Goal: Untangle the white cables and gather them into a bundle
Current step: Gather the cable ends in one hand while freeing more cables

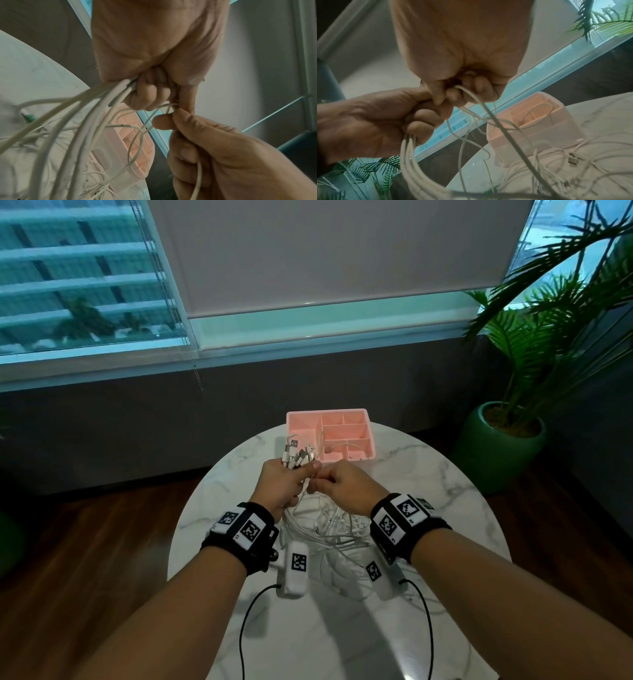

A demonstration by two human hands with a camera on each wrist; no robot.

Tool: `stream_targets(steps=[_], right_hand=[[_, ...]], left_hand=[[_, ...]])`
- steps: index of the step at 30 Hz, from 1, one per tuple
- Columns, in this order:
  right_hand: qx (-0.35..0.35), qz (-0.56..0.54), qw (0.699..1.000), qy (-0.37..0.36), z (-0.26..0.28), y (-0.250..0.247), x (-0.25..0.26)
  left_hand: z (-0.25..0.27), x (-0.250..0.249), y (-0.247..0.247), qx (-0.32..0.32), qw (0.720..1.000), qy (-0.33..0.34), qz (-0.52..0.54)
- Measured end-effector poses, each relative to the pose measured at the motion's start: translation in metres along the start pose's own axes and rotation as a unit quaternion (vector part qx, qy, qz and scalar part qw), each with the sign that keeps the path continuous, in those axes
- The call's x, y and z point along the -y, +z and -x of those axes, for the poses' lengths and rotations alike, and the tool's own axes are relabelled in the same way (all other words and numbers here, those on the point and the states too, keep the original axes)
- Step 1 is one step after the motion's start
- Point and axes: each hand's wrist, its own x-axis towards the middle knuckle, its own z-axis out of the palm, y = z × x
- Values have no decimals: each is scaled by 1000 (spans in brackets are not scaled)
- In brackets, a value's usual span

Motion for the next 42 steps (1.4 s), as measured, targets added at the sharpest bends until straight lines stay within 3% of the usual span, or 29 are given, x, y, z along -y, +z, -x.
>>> stream_targets(steps=[7,11,18,23,26,30,33,36,42], right_hand=[[-74,-6,997,-17,8,10,-1],[-56,-7,998,-21,8,10,-1],[-11,4,1000,-14,9,21,-7],[-26,89,991,92,8,13,-19],[-35,181,966,181,13,3,-38],[-47,225,940,250,16,-8,-45],[-100,203,962,150,14,-6,-30],[-90,94,991,30,14,-1,-10],[-108,53,993,17,6,-17,2]], left_hand=[[-5,2,-8,-29,999,-18,-6],[-8,7,-13,-43,998,-39,7],[-1,1,-9,17,994,-81,73],[-1,3,-10,19,993,-91,71],[-3,3,-16,-1,995,-89,50],[2,1,-15,33,996,-74,37],[6,-1,-5,46,995,-67,50],[10,-8,1,50,995,-56,67],[10,-12,-5,29,998,19,61]])
